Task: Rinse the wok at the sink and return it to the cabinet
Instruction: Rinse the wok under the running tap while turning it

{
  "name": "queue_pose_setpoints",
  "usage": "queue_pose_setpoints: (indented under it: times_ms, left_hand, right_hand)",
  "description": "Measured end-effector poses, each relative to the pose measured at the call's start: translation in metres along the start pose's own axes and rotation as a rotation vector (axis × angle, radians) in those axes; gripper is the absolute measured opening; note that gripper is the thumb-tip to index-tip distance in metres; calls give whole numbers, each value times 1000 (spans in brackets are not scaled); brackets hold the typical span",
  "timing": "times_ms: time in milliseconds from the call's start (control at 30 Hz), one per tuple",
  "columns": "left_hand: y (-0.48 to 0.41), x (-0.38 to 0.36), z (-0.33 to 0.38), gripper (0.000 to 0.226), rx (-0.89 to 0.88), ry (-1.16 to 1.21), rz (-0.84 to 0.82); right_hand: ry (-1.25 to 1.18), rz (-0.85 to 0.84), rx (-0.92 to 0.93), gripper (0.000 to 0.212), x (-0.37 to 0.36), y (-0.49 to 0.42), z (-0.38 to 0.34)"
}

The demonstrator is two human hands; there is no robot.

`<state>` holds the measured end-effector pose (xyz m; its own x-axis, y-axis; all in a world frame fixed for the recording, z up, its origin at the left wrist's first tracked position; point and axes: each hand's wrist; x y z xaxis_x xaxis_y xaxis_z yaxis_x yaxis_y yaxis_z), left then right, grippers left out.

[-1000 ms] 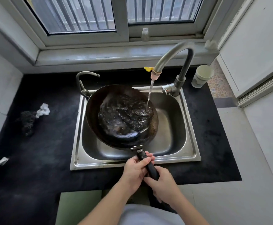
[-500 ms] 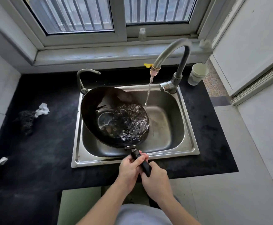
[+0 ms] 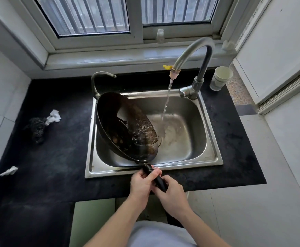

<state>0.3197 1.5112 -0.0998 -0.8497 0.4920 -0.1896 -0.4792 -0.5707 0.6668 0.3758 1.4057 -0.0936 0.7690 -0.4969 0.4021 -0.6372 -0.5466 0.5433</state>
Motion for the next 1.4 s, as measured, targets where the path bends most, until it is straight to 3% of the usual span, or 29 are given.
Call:
queue_pose_setpoints:
  times_ms: [833,1400]
  left_hand:
    - [-1,11,3,22,-68,-138,71]
    - [3,10,-5,26,-74,-64,85]
  right_hand:
    - [-162,-144,-8,10,-1,-4,-4]
    - [-224,-258,-72,18,5,-3,5]
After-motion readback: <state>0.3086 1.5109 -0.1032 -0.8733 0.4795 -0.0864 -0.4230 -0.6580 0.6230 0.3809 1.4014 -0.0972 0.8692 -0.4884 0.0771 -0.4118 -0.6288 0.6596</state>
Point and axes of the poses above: each hand's wrist, its own y-axis away from the middle knuckle, its own x-axis out of the back of the hand, z = x × y, and after that the axes turned 5 degrees about -x, right-handed
